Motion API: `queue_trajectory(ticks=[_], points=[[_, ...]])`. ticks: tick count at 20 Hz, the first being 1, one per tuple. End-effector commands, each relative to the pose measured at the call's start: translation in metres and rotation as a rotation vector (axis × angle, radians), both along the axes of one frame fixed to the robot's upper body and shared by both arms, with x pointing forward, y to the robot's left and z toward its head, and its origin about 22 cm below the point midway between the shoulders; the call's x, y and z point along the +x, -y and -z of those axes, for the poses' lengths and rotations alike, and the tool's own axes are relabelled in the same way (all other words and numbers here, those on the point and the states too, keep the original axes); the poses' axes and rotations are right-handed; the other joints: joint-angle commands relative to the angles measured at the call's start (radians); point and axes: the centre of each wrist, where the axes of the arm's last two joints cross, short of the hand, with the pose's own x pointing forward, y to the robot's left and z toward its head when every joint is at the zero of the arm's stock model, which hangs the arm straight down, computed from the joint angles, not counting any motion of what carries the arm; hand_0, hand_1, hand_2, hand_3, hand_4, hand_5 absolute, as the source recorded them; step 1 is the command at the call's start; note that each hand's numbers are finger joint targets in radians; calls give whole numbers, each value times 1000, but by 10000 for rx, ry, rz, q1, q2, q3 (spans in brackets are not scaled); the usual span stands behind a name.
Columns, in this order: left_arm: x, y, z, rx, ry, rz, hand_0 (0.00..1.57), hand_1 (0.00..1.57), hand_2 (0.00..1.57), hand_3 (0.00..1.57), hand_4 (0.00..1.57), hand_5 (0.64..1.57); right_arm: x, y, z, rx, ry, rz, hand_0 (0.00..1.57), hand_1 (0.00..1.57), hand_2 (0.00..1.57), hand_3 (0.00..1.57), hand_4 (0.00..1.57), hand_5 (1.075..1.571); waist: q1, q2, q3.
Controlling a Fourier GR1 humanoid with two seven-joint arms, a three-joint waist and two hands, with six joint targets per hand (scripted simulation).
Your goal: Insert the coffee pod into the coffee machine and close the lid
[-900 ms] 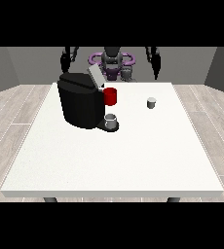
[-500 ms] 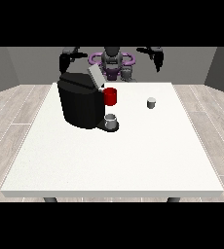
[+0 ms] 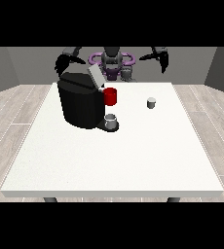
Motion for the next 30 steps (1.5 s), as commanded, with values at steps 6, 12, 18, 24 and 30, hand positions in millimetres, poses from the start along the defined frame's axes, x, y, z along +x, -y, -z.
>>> queue_trajectory(ticks=[6,12,18,24,30], points=[[43,-45,-14,905,-781,-358,0,0,0,0,0,1571,20,-6,-26,192,718,-662,0,0,0,0,192,1571,-819,870,-4],[55,-59,-2,1570,-2121,-912,0,0,0,0,0,1571,13,-29,-20,202,152,-1128,0,0,0,0,259,1571,-1165,872,-5],[85,-48,-3,2140,-1686,-927,0,0,0,0,0,1571,47,-50,-37,-68,878,-788,0,0,0,0,397,1571,-966,1979,-6],[88,-45,12,3039,-2513,-263,0,0,0,0,0,1571,54,-38,-26,-152,193,-441,0,0,0,0,407,1571,-706,1660,-2],[95,-54,19,3911,-2508,-372,105,105,502,0,0,1571,58,-35,-19,-370,111,-422,0,0,0,0,410,1571,-795,1815,-4]])
